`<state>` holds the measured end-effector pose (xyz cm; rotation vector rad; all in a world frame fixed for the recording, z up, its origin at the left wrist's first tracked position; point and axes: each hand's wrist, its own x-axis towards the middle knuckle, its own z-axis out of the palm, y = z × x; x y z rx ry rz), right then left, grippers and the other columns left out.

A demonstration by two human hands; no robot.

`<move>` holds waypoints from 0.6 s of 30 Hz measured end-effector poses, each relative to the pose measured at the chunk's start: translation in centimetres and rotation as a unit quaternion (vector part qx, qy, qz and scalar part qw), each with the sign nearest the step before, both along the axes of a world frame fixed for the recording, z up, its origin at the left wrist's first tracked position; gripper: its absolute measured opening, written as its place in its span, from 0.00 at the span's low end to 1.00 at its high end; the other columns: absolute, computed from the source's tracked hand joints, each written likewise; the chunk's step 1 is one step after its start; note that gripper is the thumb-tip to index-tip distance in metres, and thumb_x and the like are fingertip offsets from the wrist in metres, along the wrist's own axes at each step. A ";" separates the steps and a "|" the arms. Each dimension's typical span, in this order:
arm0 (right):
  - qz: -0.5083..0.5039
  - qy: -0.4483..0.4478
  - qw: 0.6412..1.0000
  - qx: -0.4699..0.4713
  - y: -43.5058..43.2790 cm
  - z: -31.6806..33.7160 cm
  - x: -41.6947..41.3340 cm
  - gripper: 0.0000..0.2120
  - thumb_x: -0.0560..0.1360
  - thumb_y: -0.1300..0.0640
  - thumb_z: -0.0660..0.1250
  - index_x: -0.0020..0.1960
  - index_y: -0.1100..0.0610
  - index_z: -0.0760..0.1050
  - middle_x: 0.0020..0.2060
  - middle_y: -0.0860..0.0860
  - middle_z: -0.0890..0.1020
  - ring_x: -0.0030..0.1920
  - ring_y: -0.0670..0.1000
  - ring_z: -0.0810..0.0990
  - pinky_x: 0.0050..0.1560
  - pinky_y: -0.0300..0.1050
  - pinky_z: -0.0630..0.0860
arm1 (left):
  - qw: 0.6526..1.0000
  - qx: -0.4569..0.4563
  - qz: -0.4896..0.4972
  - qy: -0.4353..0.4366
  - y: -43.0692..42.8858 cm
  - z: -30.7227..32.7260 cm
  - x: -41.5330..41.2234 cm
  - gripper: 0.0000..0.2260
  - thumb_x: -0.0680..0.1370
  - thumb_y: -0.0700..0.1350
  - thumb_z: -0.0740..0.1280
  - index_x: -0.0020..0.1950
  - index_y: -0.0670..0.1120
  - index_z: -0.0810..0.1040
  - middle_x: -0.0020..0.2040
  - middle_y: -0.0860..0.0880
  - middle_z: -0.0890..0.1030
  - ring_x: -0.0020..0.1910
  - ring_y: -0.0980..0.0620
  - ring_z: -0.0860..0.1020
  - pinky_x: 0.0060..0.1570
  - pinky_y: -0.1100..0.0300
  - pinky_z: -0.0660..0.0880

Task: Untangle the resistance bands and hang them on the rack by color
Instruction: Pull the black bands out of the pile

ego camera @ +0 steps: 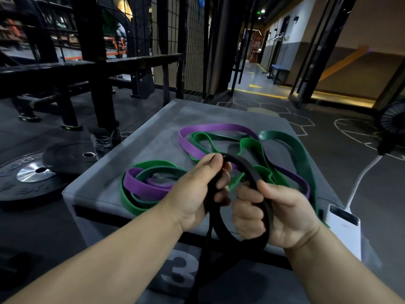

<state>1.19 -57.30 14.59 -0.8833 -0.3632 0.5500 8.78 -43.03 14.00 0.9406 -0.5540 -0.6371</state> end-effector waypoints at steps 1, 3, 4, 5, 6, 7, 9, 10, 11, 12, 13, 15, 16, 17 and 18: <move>-0.005 0.000 1.000 -0.003 0.1 -0.3 0.1 0.11 0.81 0.52 0.59 0.45 0.57 0.73 0.42 0.54 0.78 0.43 0.52 0.77 0.44 0.41 0.70 | 1.000 -0.005 -0.003 0.020 0.0 0.0 0.1 0.13 0.73 0.55 0.61 0.44 0.44 0.70 0.29 0.50 0.65 0.26 0.54 0.63 0.26 0.64 0.68; -0.016 -0.024 0.999 -0.022 0.2 -0.9 0.4 0.15 0.82 0.50 0.58 0.43 0.58 0.74 0.43 0.57 0.81 0.46 0.57 0.80 0.53 0.48 0.73 | 0.999 0.004 -0.009 0.041 0.2 0.0 0.5 0.13 0.73 0.55 0.62 0.43 0.45 0.71 0.29 0.51 0.65 0.26 0.54 0.62 0.27 0.64 0.65; -0.027 -0.047 0.998 -0.040 0.1 -1.0 0.4 0.16 0.82 0.49 0.58 0.42 0.58 0.75 0.40 0.56 0.82 0.45 0.57 0.81 0.57 0.51 0.74 | 0.999 0.019 -0.016 0.040 0.3 0.0 0.6 0.14 0.72 0.56 0.62 0.43 0.46 0.71 0.29 0.51 0.66 0.26 0.54 0.61 0.28 0.62 0.63; -0.036 -0.067 0.996 -0.053 0.1 -0.8 0.5 0.17 0.82 0.48 0.58 0.42 0.58 0.75 0.35 0.54 0.81 0.41 0.56 0.82 0.58 0.53 0.74 | 0.998 0.036 -0.026 0.034 0.3 -0.3 0.8 0.14 0.72 0.57 0.62 0.44 0.46 0.71 0.30 0.51 0.67 0.26 0.54 0.62 0.30 0.61 0.62; -0.038 -0.080 0.995 -0.050 0.0 -0.5 0.6 0.18 0.82 0.46 0.57 0.43 0.58 0.74 0.30 0.51 0.77 0.35 0.54 0.81 0.59 0.55 0.75 | 0.998 0.057 -0.036 0.021 0.3 -0.4 0.9 0.15 0.73 0.58 0.62 0.45 0.46 0.72 0.31 0.51 0.69 0.27 0.54 0.63 0.30 0.61 0.63; -0.033 -0.086 0.995 -0.026 0.0 0.1 0.6 0.18 0.82 0.46 0.56 0.45 0.58 0.73 0.27 0.50 0.72 0.29 0.52 0.77 0.58 0.55 0.76 | 0.996 0.078 -0.043 0.000 0.2 -0.8 0.9 0.16 0.74 0.59 0.62 0.47 0.45 0.74 0.34 0.50 0.72 0.30 0.53 0.66 0.32 0.61 0.65; -0.028 -0.086 0.995 0.043 -0.4 1.3 0.6 0.18 0.83 0.46 0.55 0.48 0.60 0.71 0.26 0.51 0.67 0.25 0.50 0.68 0.50 0.52 0.77 | 0.991 0.106 -0.065 -0.046 -0.2 -1.8 0.8 0.20 0.76 0.61 0.64 0.54 0.45 0.75 0.43 0.47 0.77 0.39 0.49 0.73 0.39 0.59 0.70; -0.039 -0.080 0.993 0.071 -0.7 1.9 0.5 0.17 0.82 0.46 0.56 0.49 0.61 0.70 0.27 0.51 0.66 0.26 0.49 0.65 0.45 0.50 0.76 | 0.987 0.118 -0.088 -0.064 -0.3 -2.5 0.7 0.22 0.73 0.62 0.66 0.56 0.46 0.75 0.46 0.47 0.78 0.43 0.50 0.75 0.44 0.58 0.72; -0.058 -0.079 0.991 0.090 -0.9 2.5 0.3 0.15 0.82 0.48 0.58 0.50 0.61 0.68 0.28 0.50 0.65 0.27 0.49 0.63 0.41 0.47 0.74 | 0.979 0.137 -0.118 -0.098 -0.2 -3.0 0.6 0.24 0.70 0.63 0.69 0.57 0.48 0.74 0.48 0.48 0.78 0.46 0.52 0.76 0.48 0.57 0.72; -0.075 -0.084 0.988 0.106 -1.2 2.9 0.1 0.12 0.82 0.51 0.60 0.51 0.61 0.67 0.30 0.50 0.64 0.29 0.48 0.63 0.37 0.45 0.71 | 0.962 0.171 -0.151 -0.151 -0.2 -3.5 0.5 0.25 0.67 0.62 0.72 0.56 0.50 0.73 0.48 0.50 0.78 0.48 0.55 0.76 0.51 0.58 0.73; -0.094 -0.088 0.984 0.120 -1.5 3.2 -0.1 0.09 0.81 0.55 0.62 0.52 0.60 0.66 0.31 0.50 0.63 0.30 0.48 0.62 0.36 0.43 0.68 | 0.935 0.221 -0.182 -0.208 -0.2 -3.9 0.4 0.24 0.66 0.59 0.73 0.56 0.52 0.72 0.49 0.52 0.78 0.49 0.56 0.76 0.54 0.58 0.73; -0.162 -0.099 0.975 0.118 -2.0 3.9 -0.6 0.07 0.79 0.62 0.62 0.54 0.60 0.65 0.33 0.50 0.63 0.32 0.48 0.62 0.36 0.42 0.66 | 0.887 0.314 -0.199 -0.274 -0.6 -4.6 0.3 0.21 0.69 0.53 0.75 0.58 0.54 0.72 0.52 0.52 0.78 0.52 0.56 0.77 0.58 0.59 0.72; -0.206 -0.102 0.967 0.112 -2.2 4.3 -0.8 0.06 0.79 0.64 0.61 0.55 0.60 0.65 0.34 0.51 0.63 0.33 0.49 0.62 0.36 0.42 0.67 | 0.881 0.332 -0.187 -0.281 -0.9 -4.9 0.3 0.18 0.71 0.49 0.75 0.57 0.54 0.72 0.51 0.52 0.78 0.50 0.55 0.77 0.57 0.60 0.72; -0.244 -0.102 0.958 0.109 -2.4 4.4 -0.9 0.06 0.80 0.64 0.60 0.55 0.61 0.65 0.34 0.52 0.65 0.34 0.49 0.63 0.37 0.43 0.68 | 0.886 0.333 -0.172 -0.274 -1.2 -5.0 0.3 0.15 0.73 0.45 0.73 0.55 0.54 0.72 0.47 0.52 0.76 0.47 0.54 0.75 0.53 0.60 0.72; -0.257 -0.100 0.955 0.108 -2.6 4.6 -1.0 0.06 0.80 0.63 0.60 0.56 0.61 0.66 0.34 0.54 0.67 0.34 0.49 0.63 0.38 0.43 0.69 | 0.892 0.331 -0.158 -0.265 -1.3 -5.1 0.3 0.13 0.75 0.42 0.72 0.53 0.53 0.71 0.44 0.53 0.74 0.44 0.54 0.73 0.50 0.60 0.71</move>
